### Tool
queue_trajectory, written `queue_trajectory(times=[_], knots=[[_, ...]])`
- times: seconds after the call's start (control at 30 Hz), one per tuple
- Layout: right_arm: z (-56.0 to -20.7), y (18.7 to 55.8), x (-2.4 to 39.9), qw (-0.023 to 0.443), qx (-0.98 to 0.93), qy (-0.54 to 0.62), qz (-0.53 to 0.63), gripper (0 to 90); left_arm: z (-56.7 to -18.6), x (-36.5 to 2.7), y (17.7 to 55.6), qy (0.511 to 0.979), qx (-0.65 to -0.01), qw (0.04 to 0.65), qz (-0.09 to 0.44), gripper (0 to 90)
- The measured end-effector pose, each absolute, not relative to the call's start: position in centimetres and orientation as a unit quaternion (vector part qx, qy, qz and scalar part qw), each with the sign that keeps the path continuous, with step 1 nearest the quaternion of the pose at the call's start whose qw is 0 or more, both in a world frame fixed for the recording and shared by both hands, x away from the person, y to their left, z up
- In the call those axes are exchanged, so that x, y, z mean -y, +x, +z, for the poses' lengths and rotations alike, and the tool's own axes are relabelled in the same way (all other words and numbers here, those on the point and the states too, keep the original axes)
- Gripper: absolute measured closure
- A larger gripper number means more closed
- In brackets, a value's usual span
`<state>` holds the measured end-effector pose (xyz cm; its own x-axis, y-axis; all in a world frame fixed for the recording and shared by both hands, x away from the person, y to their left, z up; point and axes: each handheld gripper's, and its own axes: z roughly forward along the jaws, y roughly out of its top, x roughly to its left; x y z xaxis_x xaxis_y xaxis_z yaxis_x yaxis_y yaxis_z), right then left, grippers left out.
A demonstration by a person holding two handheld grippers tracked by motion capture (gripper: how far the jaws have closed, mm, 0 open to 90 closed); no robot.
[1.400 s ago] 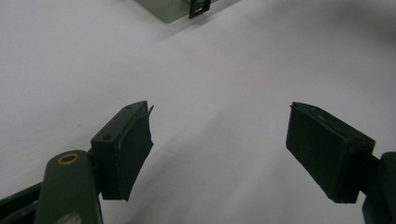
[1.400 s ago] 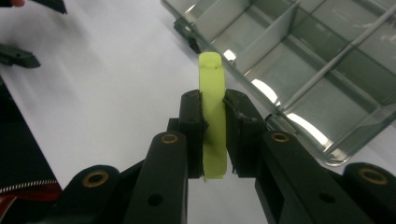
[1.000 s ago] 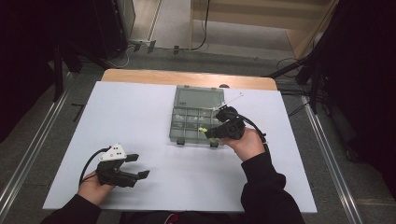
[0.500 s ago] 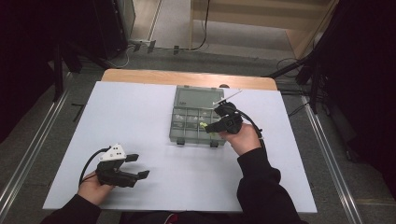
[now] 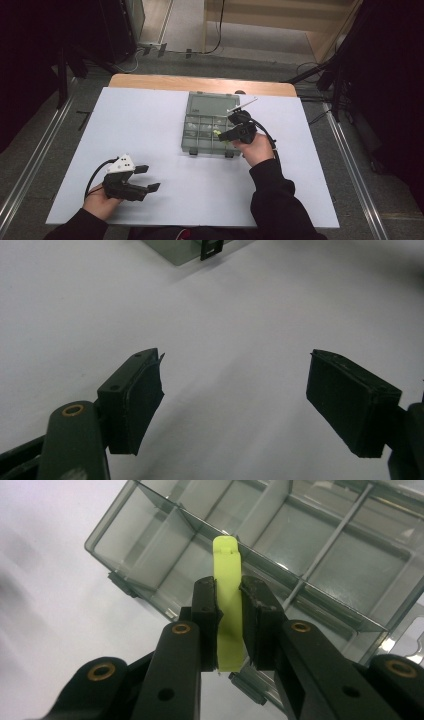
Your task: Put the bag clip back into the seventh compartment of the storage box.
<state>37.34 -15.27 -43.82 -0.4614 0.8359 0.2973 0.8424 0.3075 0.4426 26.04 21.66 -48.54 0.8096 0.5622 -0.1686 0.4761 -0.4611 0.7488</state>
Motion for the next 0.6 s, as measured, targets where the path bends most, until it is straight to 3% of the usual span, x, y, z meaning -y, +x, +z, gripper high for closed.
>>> queue_trajectory(times=[0.37, 0.47, 0.6], knots=[[-44.98, 37.61, 15.0, 0.011, 0.799, -0.534, -0.275, 78.1, -48.52, -21.63, 25.99, 0.852, -0.302, 0.424, 0.048, 21.7], [-44.94, 37.63, 15.21, 0.018, 0.79, -0.54, -0.291, 67.0, -48.53, -21.63, 25.99, 0.852, -0.303, 0.425, 0.048, 21.7], [-44.76, 37.28, 15.26, 0.018, 0.794, -0.531, -0.295, 59.9, -48.51, -21.67, 26.0, 0.852, -0.303, 0.423, 0.049, 21.7]])
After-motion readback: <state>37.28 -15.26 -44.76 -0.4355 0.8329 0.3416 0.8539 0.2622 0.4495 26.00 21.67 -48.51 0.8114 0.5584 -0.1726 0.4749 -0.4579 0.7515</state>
